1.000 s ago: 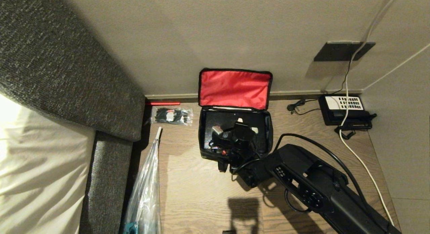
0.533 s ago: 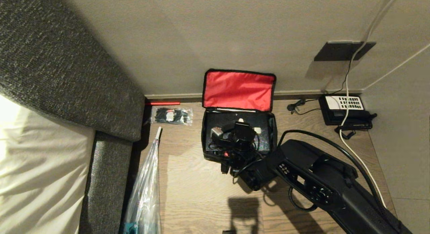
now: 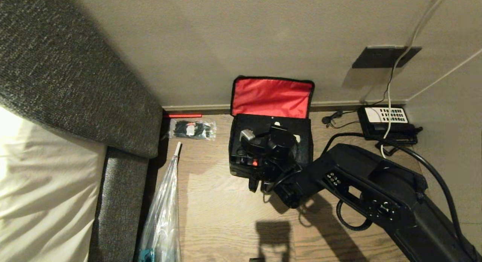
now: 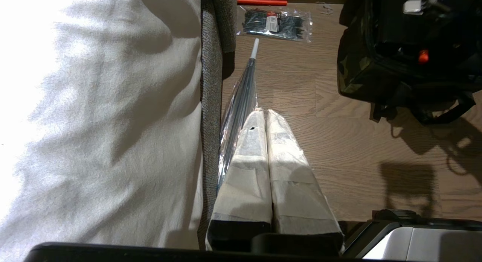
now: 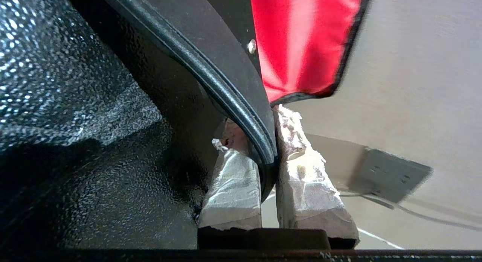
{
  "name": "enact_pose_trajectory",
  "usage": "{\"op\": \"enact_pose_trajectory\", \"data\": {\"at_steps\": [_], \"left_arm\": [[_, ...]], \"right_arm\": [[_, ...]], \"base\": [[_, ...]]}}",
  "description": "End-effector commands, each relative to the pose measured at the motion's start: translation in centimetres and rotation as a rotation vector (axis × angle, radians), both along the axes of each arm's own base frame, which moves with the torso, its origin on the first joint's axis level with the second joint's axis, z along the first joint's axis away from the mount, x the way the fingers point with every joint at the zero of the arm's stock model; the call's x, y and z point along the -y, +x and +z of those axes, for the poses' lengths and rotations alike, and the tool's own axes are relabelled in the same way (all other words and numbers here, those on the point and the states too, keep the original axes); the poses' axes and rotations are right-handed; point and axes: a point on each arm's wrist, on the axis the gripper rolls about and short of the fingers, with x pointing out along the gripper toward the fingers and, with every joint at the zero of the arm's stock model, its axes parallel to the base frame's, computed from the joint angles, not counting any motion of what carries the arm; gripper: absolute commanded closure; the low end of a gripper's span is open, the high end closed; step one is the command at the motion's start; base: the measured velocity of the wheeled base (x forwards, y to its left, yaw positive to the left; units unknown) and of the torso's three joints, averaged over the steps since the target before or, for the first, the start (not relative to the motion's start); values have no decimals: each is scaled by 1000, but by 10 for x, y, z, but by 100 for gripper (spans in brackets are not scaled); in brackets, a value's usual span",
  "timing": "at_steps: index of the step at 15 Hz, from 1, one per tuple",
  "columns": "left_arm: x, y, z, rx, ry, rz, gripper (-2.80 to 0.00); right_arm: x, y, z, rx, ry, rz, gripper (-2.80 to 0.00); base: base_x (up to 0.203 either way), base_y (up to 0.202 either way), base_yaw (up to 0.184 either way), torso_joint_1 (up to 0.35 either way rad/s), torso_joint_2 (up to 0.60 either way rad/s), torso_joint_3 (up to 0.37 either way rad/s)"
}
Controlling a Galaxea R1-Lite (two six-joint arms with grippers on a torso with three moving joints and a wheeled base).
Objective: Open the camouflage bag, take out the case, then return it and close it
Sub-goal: Lift the black box
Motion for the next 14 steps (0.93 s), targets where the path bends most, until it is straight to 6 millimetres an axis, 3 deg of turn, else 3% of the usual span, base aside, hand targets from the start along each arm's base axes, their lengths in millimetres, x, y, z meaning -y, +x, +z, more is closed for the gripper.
{"op": "enact_pose_trajectory", "data": {"at_steps": [1,7,14], "left_arm": [[0,0,0,0,0,1,0],[0,0,0,0,0,1,0],[0,0,0,2,0,1,0]], "right_arm": [[1,-11,31,36,27,-2,0],[9,-25,65,47,45,-11,0],[32,-49,104,62,63,-27,0]], "base": [[0,0,0,0,0,0],[0,0,0,0,0,0],[0,0,0,0,0,0]]}}
